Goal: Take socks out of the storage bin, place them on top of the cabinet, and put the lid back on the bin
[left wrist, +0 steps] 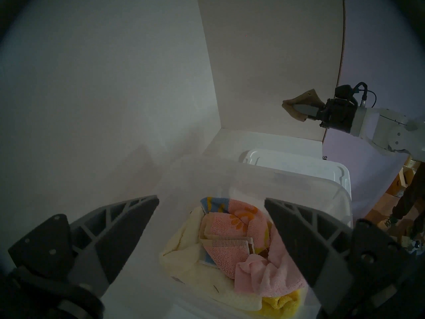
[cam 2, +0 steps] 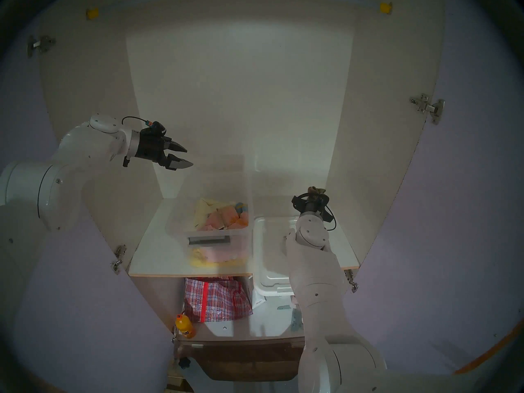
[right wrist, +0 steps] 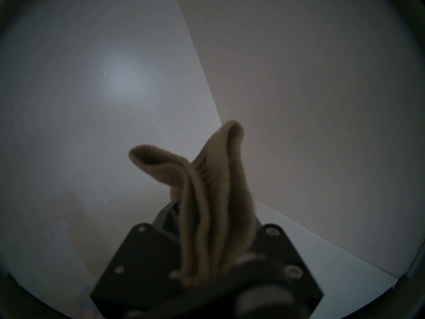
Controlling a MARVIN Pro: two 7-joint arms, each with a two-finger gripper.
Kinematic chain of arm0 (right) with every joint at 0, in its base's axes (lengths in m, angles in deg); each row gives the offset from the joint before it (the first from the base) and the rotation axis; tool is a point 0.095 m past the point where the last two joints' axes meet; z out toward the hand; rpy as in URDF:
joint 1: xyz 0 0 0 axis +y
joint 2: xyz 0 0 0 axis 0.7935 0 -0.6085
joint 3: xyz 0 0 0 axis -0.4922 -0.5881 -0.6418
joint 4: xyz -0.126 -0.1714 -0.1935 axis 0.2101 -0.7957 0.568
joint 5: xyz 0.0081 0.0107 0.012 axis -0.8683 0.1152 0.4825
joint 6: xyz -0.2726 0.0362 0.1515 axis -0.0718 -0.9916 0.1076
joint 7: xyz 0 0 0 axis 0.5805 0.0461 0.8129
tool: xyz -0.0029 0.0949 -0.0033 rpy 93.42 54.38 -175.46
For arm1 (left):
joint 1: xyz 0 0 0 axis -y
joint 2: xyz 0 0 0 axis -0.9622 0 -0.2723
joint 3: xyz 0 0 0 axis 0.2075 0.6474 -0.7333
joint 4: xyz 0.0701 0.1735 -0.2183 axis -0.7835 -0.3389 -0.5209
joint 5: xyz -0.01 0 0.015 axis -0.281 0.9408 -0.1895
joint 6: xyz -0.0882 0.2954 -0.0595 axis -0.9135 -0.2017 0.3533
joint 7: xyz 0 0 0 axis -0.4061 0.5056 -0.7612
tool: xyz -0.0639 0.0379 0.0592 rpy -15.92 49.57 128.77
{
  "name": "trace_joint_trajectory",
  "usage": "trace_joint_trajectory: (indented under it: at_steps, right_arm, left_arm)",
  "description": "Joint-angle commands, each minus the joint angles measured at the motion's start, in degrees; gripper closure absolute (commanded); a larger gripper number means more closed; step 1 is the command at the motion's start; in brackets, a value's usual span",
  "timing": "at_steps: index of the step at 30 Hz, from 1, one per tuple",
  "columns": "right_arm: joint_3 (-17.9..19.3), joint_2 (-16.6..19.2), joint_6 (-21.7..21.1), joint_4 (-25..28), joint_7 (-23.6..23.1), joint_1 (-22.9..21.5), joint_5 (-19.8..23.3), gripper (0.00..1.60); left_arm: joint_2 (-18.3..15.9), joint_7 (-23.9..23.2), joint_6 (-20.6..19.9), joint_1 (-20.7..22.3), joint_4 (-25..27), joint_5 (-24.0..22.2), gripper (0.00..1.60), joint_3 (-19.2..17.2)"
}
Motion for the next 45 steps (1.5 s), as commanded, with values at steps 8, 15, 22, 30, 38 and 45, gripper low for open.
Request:
trace_joint_trajectory:
  at_steps: [8,15,22,30,38,45]
  right_arm:
    - [-0.22,0.95,-0.47,1.56,-1.12,-1.46,0.75,1.60]
    - [0.25,1.67,-0.77,1.37,-0.89,-1.51,1.54,1.60]
    - [0.79,2.00,-0.84,1.34,-0.61,-1.40,2.46,1.60]
    - [2.39,3.16,-0.77,1.45,-0.13,-1.42,3.49,1.60]
    - [3.35,3.54,-0.95,1.47,-0.45,-1.36,4.45,1.60]
    - [3.50,3.32,-1.12,1.23,-0.39,-1.33,5.01,1.60]
  left_arm:
    - [-0.01,-0.13,1.31,1.71,1.19,-0.79,0.00,-1.40]
    - [-0.04,-0.13,2.11,1.49,1.21,-0.80,0.00,-2.12]
    - [-0.07,-0.13,2.81,1.30,1.20,-0.79,0.00,-2.76]
    - [-0.10,-0.13,3.56,1.10,1.19,-0.78,0.00,-3.42]
    - [-0.13,-0.12,4.41,0.84,1.19,-0.76,0.00,-4.22]
    - [-0.16,-0.12,5.11,0.64,1.19,-0.75,0.00,-4.84]
